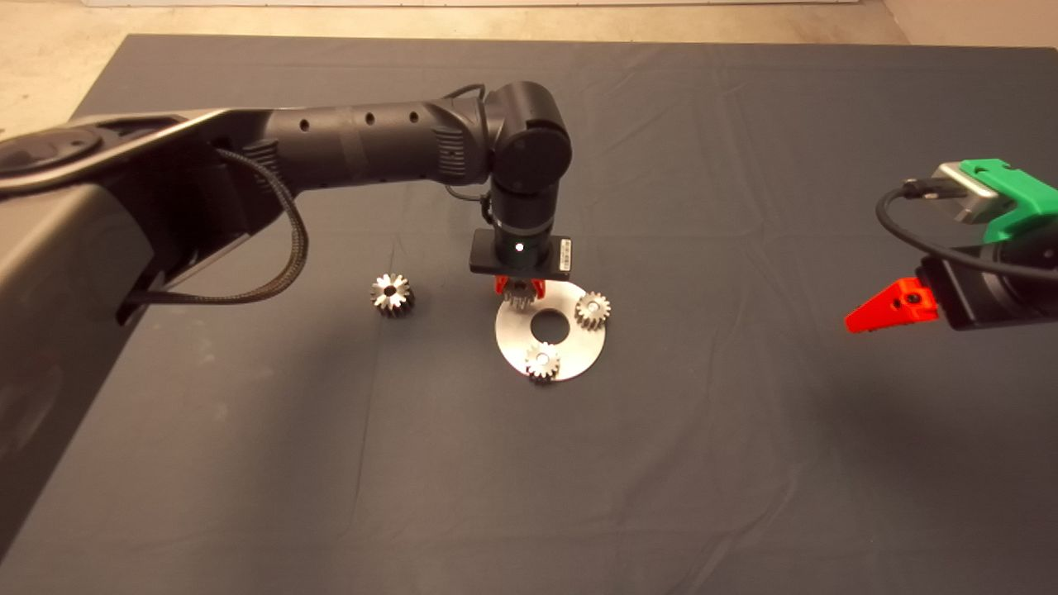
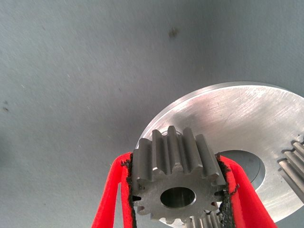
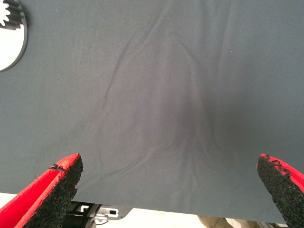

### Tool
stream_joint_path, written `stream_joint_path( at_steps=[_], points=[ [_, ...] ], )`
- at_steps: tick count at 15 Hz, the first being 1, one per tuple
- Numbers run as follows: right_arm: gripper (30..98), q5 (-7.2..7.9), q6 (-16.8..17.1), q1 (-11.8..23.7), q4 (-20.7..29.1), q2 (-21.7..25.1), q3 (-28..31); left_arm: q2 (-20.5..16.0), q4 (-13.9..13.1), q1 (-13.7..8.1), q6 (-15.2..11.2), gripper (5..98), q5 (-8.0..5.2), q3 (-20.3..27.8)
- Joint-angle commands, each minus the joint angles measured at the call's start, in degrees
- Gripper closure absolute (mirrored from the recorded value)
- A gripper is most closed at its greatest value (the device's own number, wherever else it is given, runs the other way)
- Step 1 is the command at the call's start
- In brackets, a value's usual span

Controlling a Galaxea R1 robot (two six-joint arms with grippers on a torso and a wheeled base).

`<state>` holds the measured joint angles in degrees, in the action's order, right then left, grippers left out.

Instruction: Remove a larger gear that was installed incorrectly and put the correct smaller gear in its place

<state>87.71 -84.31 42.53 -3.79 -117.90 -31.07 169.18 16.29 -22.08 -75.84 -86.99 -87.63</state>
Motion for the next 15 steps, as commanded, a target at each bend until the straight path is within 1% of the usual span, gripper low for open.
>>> stream_joint_path(
  at_steps=[1, 3, 6, 9, 10, 12, 14, 15],
  points=[
    [31.4, 0.85, -0.4, 0.9, 1.3, 0.0, 0.1, -0.2, -3.0, 3.5, -0.1, 76.4, -2.54, 0.9],
    [31.4, 0.79, -0.4, 0.9, 1.2, 0.1, 0.1, -0.3, -3.0, 3.4, -0.1, 75.8, -2.48, 0.8],
    [31.4, 0.87, -0.4, 0.9, 1.3, 0.2, 0.1, 0.0, -3.0, 3.4, -0.1, 71.7, -2.49, 0.8],
    [31.4, 0.79, -0.4, 0.9, 1.3, 0.0, 0.1, 0.1, -3.0, 3.4, 0.0, 71.5, -2.57, 0.9],
    [31.4, 0.79, -0.4, 0.9, 1.3, 0.0, 0.1, 0.0, -3.0, 3.4, 0.1, 69.5, -2.57, 0.9],
    [31.4, 0.79, -0.4, 0.9, 1.3, -0.1, 0.1, 0.1, -3.0, 3.4, 0.3, 68.9, -2.56, 0.9],
    [31.4, 0.79, -0.4, 0.9, 1.3, -0.1, 0.1, 0.1, -3.0, 3.3, 0.3, 65.2, -2.57, 0.8],
    [31.4, 0.79, -0.4, 0.9, 1.3, -0.2, 0.2, 0.1, -3.0, 3.3, 0.5, 65.1, -2.65, 0.9]
  ],
)
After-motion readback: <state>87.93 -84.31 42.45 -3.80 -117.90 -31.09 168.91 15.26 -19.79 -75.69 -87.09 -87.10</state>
